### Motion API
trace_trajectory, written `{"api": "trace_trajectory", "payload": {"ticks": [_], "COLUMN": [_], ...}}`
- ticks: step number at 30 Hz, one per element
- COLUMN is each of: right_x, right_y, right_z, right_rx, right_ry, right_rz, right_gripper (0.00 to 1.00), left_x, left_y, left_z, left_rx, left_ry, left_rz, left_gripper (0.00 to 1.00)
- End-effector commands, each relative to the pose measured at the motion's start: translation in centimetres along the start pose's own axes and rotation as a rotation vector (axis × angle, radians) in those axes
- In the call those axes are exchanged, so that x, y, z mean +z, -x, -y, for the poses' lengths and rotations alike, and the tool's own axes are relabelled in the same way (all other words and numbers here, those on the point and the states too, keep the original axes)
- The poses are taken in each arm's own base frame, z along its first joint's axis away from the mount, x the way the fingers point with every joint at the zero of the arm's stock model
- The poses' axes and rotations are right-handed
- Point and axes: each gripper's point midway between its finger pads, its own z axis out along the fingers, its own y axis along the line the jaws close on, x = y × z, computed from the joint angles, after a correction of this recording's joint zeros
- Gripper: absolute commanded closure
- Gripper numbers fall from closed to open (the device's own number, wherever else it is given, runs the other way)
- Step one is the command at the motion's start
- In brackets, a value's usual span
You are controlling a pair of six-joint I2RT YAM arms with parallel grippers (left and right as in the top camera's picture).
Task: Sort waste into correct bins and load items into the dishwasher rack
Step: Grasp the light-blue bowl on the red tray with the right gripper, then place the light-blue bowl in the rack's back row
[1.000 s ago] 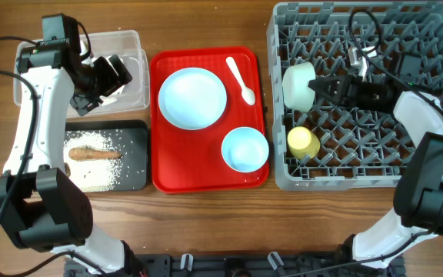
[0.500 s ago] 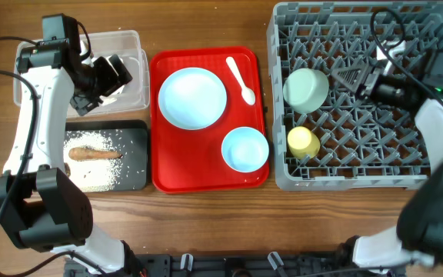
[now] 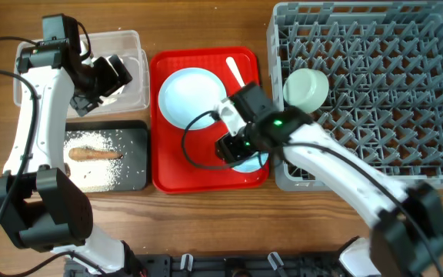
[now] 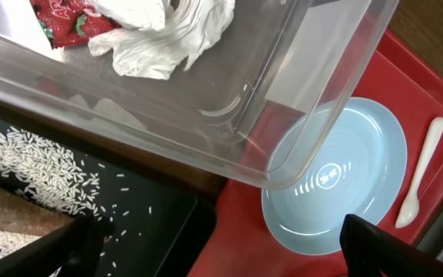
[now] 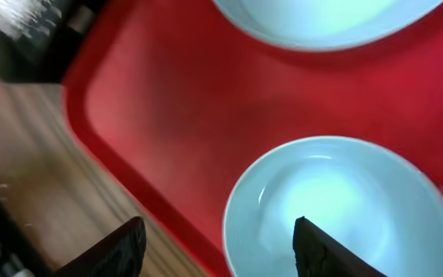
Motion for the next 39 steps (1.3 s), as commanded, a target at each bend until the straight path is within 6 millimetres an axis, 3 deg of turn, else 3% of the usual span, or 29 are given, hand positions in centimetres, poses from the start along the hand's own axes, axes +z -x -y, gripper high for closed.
{"api": "trace_trajectory", "payload": {"ticks": [1, 4, 7, 10, 11, 12, 13, 14, 18, 20, 22, 25, 26, 29, 31, 35, 37, 39], "right_x": [4.6, 6.1, 6.1, 6.2, 6.1, 6.0, 5.8, 5.5, 0.9, -3.6, -9.7, -17.3, -20.7, -24.1, -23.8, -19.7, -17.2, -15.8], "right_y": [-2.9, -3.9, -3.9, -3.1, -2.9, -2.7, -2.5, -2.1, 1.4, 3.4, 5.0, 6.4, 6.9, 6.7, 6.5, 6.5, 6.7, 6.8], "right_z": [1.5, 0.8, 0.8, 0.8, 0.8, 0.7, 0.7, 0.6, -2.7, -2.6, -1.7, 2.0, 4.7, 9.1, 13.2, 19.7, 22.0, 23.1], "right_rx": [0.047, 0.067, 0.068, 0.133, 0.133, 0.133, 0.148, 0.147, -0.001, -0.011, -0.01, 0.042, 0.058, 0.04, 0.078, 0.142, 0.202, 0.236], "right_ry": [-0.026, 0.033, 0.032, 0.027, 0.027, 0.028, 0.026, 0.028, 0.164, 0.165, 0.216, 0.313, 0.41, 0.541, 0.663, 0.811, 0.833, 0.836], "right_rz": [-0.157, -0.206, -0.207, -0.178, -0.171, -0.165, -0.161, -0.15, -0.006, 0.127, 0.294, 0.529, 0.652, 0.795, 0.835, 0.806, 0.77, 0.758], "right_gripper": [0.37, 0.4, 0.57, 0.64, 0.7, 0.87, 0.96, 0.96, 0.96, 0.96, 0.96, 0.96, 0.96, 0.96, 0.96, 0.96, 0.96, 0.96], "left_x": [-0.2, -0.2, -0.2, -0.2, -0.2, -0.2, -0.2, -0.2, -0.2, -0.2, -0.2, -0.2, -0.2, -0.2, -0.2, -0.2, -0.2, -0.2], "left_y": [0.1, 0.1, 0.1, 0.1, 0.1, 0.1, 0.1, 0.1, 0.1, 0.1, 0.1, 0.1, 0.1, 0.1, 0.1, 0.1, 0.1, 0.1], "left_z": [-0.2, -0.2, -0.2, -0.2, -0.2, -0.2, -0.2, -0.2, -0.2, -0.2, -0.2, -0.2, -0.2, -0.2, -0.2, -0.2, -0.2, -0.2], "left_rx": [-0.015, -0.015, -0.015, -0.015, -0.015, -0.016, -0.015, -0.015, -0.015, -0.016, -0.016, -0.016, -0.015, -0.016, -0.015, -0.015, -0.015, -0.016], "left_ry": [0.004, 0.004, 0.004, 0.004, 0.004, 0.004, 0.004, 0.004, 0.004, 0.004, 0.004, 0.004, 0.004, 0.004, 0.004, 0.004, 0.004, 0.004], "left_rz": [0.008, 0.008, 0.008, 0.008, 0.008, 0.008, 0.008, 0.008, 0.008, 0.008, 0.008, 0.008, 0.008, 0.008, 0.008, 0.008, 0.008, 0.008], "left_gripper": [0.0, 0.0, 0.0, 0.0, 0.0, 0.0, 0.0, 0.0, 0.0, 0.0, 0.0, 0.0, 0.0, 0.0, 0.0, 0.0, 0.0, 0.0]}}
